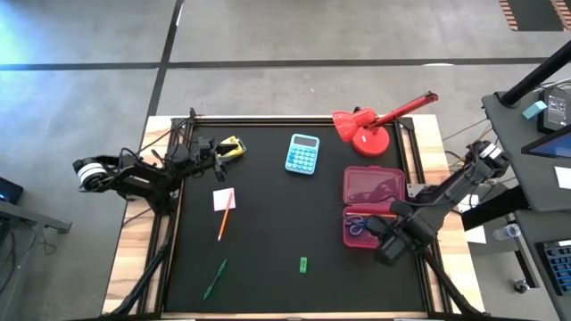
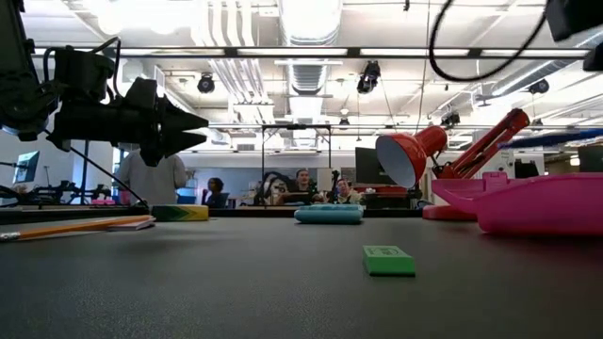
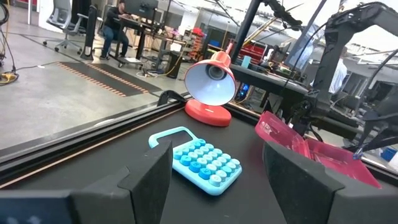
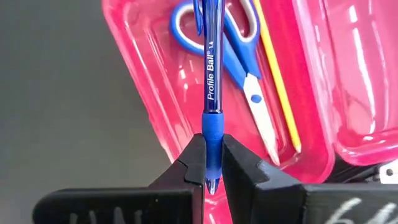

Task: Pack school essentials
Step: Put the blue pen into the pink supply box

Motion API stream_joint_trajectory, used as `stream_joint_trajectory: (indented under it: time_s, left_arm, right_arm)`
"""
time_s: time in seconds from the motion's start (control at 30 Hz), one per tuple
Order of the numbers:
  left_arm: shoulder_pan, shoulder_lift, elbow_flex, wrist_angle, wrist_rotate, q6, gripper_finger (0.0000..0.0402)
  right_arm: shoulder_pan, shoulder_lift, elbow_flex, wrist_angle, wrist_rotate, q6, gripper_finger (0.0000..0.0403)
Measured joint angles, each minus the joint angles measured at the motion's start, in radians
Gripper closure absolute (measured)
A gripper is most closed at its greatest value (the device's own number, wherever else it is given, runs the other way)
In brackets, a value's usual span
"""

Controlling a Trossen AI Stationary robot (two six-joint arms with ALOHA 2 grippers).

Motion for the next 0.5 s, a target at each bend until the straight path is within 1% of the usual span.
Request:
stream_joint_trajectory:
  time_s: [0.1,0.23,0.37,0.5]
  left_arm:
    - [0.000,0.000,0.000,0.000,0.000,0.000,0.0167]
    - [0.000,0.000,0.000,0.000,0.000,0.000,0.0167]
    - [0.000,0.000,0.000,0.000,0.000,0.000,0.0167]
    - [0.000,0.000,0.000,0.000,0.000,0.000,0.0167]
  right_arm:
    - [0.000,-0.012,-0.050,0.038,0.000,-0.006,0.0380]
    - [0.000,-0.009,-0.094,0.045,0.000,-0.017,0.0380]
    - [0.000,-0.009,-0.137,0.046,0.000,0.035,0.0378]
    - [0.000,-0.008,-0.164,0.051,0.000,0.104,0.0359]
